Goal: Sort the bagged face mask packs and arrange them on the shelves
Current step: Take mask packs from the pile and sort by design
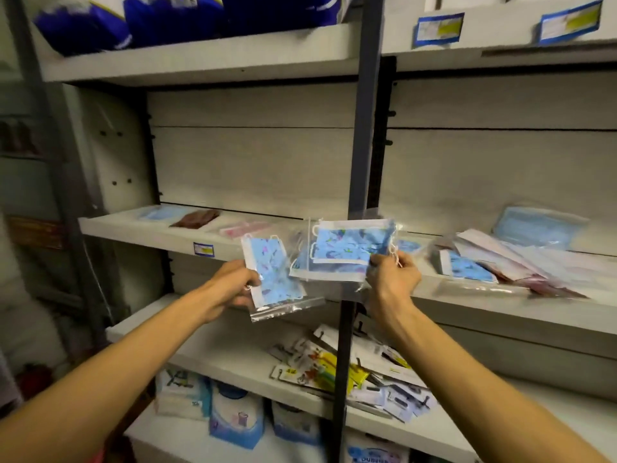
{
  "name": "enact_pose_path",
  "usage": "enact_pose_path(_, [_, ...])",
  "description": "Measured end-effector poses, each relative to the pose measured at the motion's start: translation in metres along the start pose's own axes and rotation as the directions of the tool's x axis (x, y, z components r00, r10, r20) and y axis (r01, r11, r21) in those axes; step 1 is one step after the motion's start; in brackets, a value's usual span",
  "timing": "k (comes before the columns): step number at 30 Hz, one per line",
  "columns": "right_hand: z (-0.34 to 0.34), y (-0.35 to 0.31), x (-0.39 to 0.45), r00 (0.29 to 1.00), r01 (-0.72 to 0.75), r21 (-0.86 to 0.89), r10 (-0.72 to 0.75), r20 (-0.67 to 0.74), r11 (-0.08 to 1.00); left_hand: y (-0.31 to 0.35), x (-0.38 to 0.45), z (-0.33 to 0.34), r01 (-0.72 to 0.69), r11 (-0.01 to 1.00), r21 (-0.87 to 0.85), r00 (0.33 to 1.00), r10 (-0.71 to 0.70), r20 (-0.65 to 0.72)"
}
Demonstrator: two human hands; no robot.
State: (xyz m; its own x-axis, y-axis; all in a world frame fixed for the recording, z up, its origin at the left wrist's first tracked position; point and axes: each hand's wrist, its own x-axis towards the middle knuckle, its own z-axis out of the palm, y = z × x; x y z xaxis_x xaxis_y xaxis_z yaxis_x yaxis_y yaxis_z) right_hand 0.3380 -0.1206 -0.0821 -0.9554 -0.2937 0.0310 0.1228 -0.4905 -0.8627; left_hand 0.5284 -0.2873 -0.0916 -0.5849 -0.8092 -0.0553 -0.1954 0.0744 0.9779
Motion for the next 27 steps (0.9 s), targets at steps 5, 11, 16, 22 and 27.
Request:
enact_pose_path(5, [0.066, 0.041, 0.0, 0.97, 0.244, -0.062, -0.243, 0.022, 0.968, -0.004, 0.043, -0.034, 0.039, 0.987, -0.156, 0.999, -0.036, 0.022])
enact_pose_path(11, [0.139, 0.083, 0.016, 0.932, 0.362, -0.075, -0.36, 0.041, 0.929, 0.011, 0.1, -0.066, 0.045, 0.978, -0.201, 0.999, -0.04, 0.029])
enact_pose_path(16, [0.177, 0.1, 0.047, 0.938, 0.346, -0.076, -0.343, 0.051, 0.935, 0.029, 0.147, -0.069, 0.064, 0.973, -0.223, 0.995, -0.045, 0.091])
enact_pose_path(22, [0.179, 0.107, 0.077, 0.906, 0.422, -0.287, -0.392, 0.16, 0.86, 0.036, 0.201, -0.054, -0.017, 0.986, -0.166, 0.99, 0.04, 0.136])
enact_pose_path(27, [0.154, 0.105, 0.104, 0.919, 0.388, -0.535, -0.275, 0.282, 0.75, 0.043, 0.243, -0.028, -0.019, 0.99, -0.143, 0.977, 0.048, 0.206])
